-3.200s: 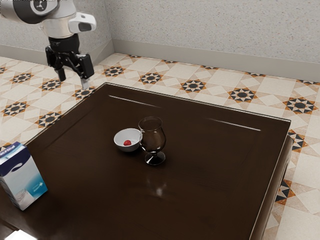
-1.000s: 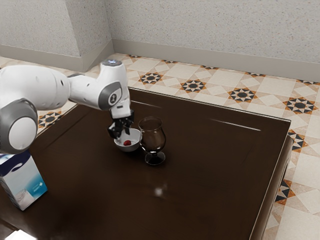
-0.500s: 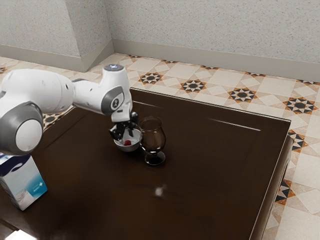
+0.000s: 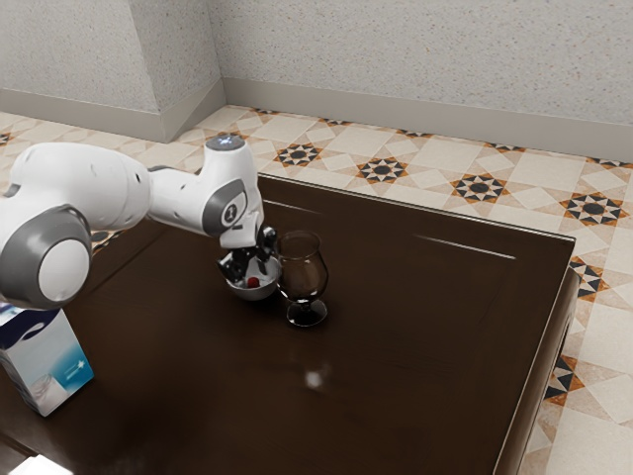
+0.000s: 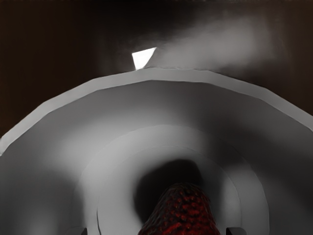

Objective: Take strawberry from the bowl

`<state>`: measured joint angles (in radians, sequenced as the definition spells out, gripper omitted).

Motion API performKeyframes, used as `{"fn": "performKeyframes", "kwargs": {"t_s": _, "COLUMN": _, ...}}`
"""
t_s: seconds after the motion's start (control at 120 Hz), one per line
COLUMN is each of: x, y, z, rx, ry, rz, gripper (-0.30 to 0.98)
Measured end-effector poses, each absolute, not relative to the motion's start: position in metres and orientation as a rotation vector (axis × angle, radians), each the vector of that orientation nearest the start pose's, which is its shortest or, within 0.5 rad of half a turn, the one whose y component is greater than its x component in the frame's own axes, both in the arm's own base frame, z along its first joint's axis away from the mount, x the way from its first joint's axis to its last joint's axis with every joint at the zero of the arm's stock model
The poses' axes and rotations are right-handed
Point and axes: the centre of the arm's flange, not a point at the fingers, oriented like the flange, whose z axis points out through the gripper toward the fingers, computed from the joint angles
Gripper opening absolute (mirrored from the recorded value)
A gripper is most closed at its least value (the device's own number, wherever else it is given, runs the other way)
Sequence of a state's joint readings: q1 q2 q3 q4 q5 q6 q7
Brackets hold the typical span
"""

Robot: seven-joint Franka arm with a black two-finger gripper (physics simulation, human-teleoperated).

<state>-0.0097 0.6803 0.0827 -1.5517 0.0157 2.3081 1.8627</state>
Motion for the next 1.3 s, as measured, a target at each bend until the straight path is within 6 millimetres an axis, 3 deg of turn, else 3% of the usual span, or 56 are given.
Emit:
{"fn": "performKeyframes", "kwargs": {"t_s": 0.433, "x": 0.713, "y": 0.043, "z": 0.259, "rx": -1.898, "ry": 2.381, "rz": -0.073, "gripper": 0.06}}
{"fn": "performKeyframes", "kwargs": {"t_s": 0.517, "x": 0.712, "y": 0.045, "z": 0.274, "rx": -1.892, "ry": 2.366, "rz": -0.099, "gripper": 0.03}}
{"fn": "performKeyframes", "kwargs": {"t_s": 0.6, "x": 0.709, "y": 0.038, "z": 0.318, "rx": -1.852, "ry": 2.341, "rz": -0.155, "gripper": 0.01}}
{"fn": "performKeyframes", "kwargs": {"t_s": 0.683, "x": 0.705, "y": 0.015, "z": 0.395, "rx": -1.754, "ry": 2.304, "rz": -0.255, "gripper": 0.00}}
{"fn": "performKeyframes", "kwargs": {"t_s": 0.742, "x": 0.698, "y": -0.013, "z": 0.448, "rx": -1.667, "ry": 2.293, "rz": -0.328, "gripper": -0.01}}
{"fn": "performKeyframes", "kwargs": {"t_s": 0.8, "x": 0.692, "y": -0.059, "z": 0.466, "rx": -1.580, "ry": 2.334, "rz": -0.370, "gripper": -0.01}}
{"fn": "performKeyframes", "kwargs": {"t_s": 0.892, "x": 0.686, "y": -0.136, "z": 0.443, "rx": -1.475, "ry": 2.448, "rz": -0.377, "gripper": -0.01}}
{"fn": "performKeyframes", "kwargs": {"t_s": 0.958, "x": 0.683, "y": -0.171, "z": 0.420, "rx": -1.434, "ry": 2.504, "rz": -0.371, "gripper": -0.01}}
{"fn": "performKeyframes", "kwargs": {"t_s": 1.058, "x": 0.684, "y": -0.197, "z": 0.369, "rx": -1.425, "ry": 2.562, "rz": -0.333, "gripper": -0.01}}
{"fn": "performKeyframes", "kwargs": {"t_s": 1.142, "x": 0.682, "y": -0.210, "z": 0.343, "rx": -1.429, "ry": 2.587, "rz": -0.324, "gripper": -0.01}}
{"fn": "performKeyframes", "kwargs": {"t_s": 1.183, "x": 0.682, "y": -0.212, "z": 0.337, "rx": -1.435, "ry": 2.588, "rz": -0.327, "gripper": -0.01}}
{"fn": "performKeyframes", "kwargs": {"t_s": 1.3, "x": 0.680, "y": -0.217, "z": 0.343, "rx": -1.437, "ry": 2.580, "rz": -0.351, "gripper": 0.24}}
